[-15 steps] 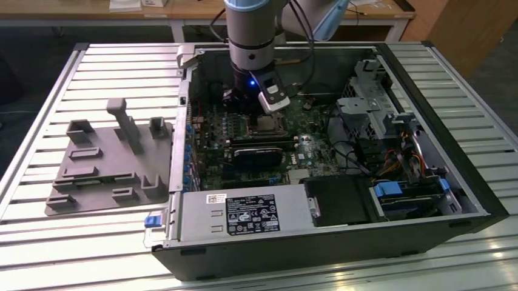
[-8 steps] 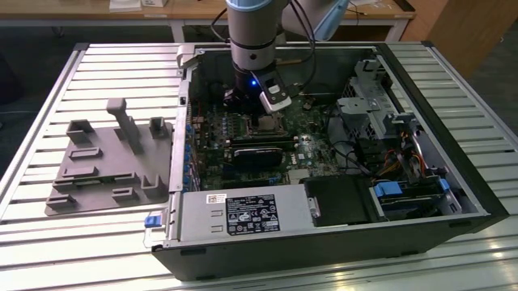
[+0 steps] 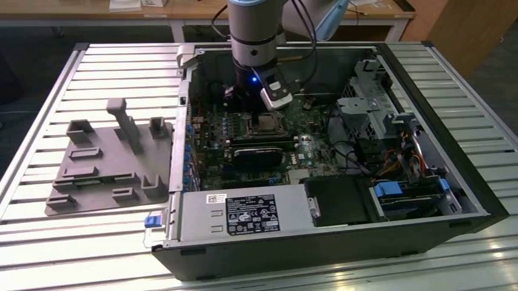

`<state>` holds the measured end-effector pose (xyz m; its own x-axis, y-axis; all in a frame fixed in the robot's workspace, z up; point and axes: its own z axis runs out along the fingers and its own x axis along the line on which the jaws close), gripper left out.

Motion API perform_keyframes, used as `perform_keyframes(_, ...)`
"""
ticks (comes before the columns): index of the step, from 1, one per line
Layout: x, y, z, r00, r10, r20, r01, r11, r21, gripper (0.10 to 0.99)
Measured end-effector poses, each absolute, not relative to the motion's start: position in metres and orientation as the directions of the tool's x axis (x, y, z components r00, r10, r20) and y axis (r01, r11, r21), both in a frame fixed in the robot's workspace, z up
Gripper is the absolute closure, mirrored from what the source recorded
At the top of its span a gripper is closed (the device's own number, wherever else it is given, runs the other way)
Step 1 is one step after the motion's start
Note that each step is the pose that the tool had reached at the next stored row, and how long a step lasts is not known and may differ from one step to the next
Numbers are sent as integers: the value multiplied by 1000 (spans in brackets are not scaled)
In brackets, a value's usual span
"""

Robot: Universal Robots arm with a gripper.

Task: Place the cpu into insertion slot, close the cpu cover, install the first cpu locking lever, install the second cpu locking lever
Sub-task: 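Close the cpu cover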

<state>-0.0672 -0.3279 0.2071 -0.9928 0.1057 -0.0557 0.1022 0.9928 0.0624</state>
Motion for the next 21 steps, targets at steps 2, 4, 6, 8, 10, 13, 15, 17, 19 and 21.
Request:
perform_keyframes(2,-63,-328,207,-993,106,-55,102,993,62,980)
perform_keyframes(4,-56,-328,207,-993,106,-54,102,993,62,980)
perform_keyframes(6,-50,-328,207,-993,106,-53,103,993,62,980)
perform_keyframes(8,-45,-328,207,-993,106,-52,103,993,62,980)
perform_keyframes(10,-44,-328,207,-993,106,-51,103,993,62,980)
perform_keyframes(13,-44,-328,212,-993,106,-52,103,993,62,980)
perform_keyframes(15,-44,-328,219,-993,106,-51,103,993,62,980)
perform_keyframes(17,-44,-328,225,-993,106,-51,103,993,62,980)
perform_keyframes(19,-44,-328,233,-993,106,-51,103,993,62,980)
perform_keyframes(21,-44,-328,239,-993,106,-51,103,993,62,980)
